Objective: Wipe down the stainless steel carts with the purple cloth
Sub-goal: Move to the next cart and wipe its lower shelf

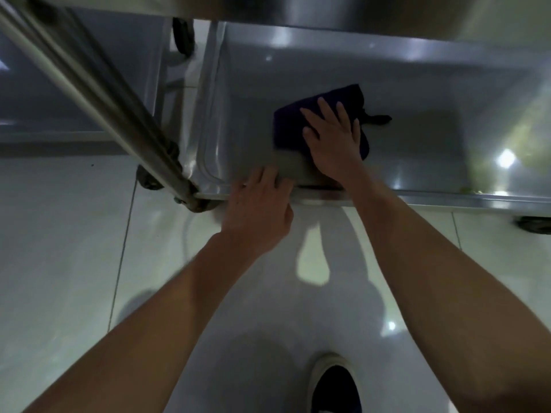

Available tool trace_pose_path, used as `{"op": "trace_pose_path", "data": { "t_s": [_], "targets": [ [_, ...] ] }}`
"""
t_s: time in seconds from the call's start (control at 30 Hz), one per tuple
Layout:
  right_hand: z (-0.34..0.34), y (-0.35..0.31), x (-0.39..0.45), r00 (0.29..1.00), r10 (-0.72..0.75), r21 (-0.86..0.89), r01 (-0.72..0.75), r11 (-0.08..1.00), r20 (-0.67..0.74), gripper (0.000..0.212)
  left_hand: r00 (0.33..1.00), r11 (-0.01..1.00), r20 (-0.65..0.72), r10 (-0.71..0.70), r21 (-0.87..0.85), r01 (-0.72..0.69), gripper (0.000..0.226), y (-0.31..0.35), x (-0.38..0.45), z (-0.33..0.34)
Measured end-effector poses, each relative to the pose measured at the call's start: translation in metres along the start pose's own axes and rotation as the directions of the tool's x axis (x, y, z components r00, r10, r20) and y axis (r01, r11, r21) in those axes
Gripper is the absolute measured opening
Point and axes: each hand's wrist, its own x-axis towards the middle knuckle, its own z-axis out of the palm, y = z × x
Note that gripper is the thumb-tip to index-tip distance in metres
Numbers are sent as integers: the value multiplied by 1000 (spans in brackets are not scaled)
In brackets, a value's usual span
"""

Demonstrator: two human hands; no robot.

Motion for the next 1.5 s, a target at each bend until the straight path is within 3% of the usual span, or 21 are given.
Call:
{"op": "trace_pose_path", "data": {
  "t_s": [0.1, 0.23, 0.43, 0.57, 0.8, 1.03, 1.2, 1.5],
  "targets": [
    [-15, 42, -12, 996, 83, -32, -83, 996, 19, 48, 996, 996, 40, 75, -58, -73, 39, 38, 14, 2],
    [-29, 77, -38, 991, 130, -55, -129, 990, 13, 48, 995, 998, 91, 49, -38, -45, 44, 59, 16, 5],
    [-33, 85, -94, 987, 157, -101, -155, 983, 18, 47, 990, 999, 137, 36, -32, -32, 64, 63, 12, 8],
    [-38, 78, -114, 981, 169, -154, -153, 976, 100, 51, 984, 999, 173, 34, 9, -36, 75, 68, 0, 6],
    [-60, 55, -170, 980, 167, -211, -141, 967, 112, 55, 972, 997, 220, 79, -20, -77, 65, 74, -33, -4],
    [-90, 37, -248, 975, 207, -147, -194, 970, 79, 50, 985, 978, 107, 133, -177, -113, 42, 91, -69, -36],
    [-97, 42, -223, 978, 192, -147, -178, 973, 82, 50, 990, 981, 111, 87, -185, -65, 53, 89, -73, -37],
    [-53, 48, -131, 993, 5, -156, 14, 988, 120, 54, 992, 992, 127, -2, -121, 17, 52, 95, -33, -17]
  ]
}}
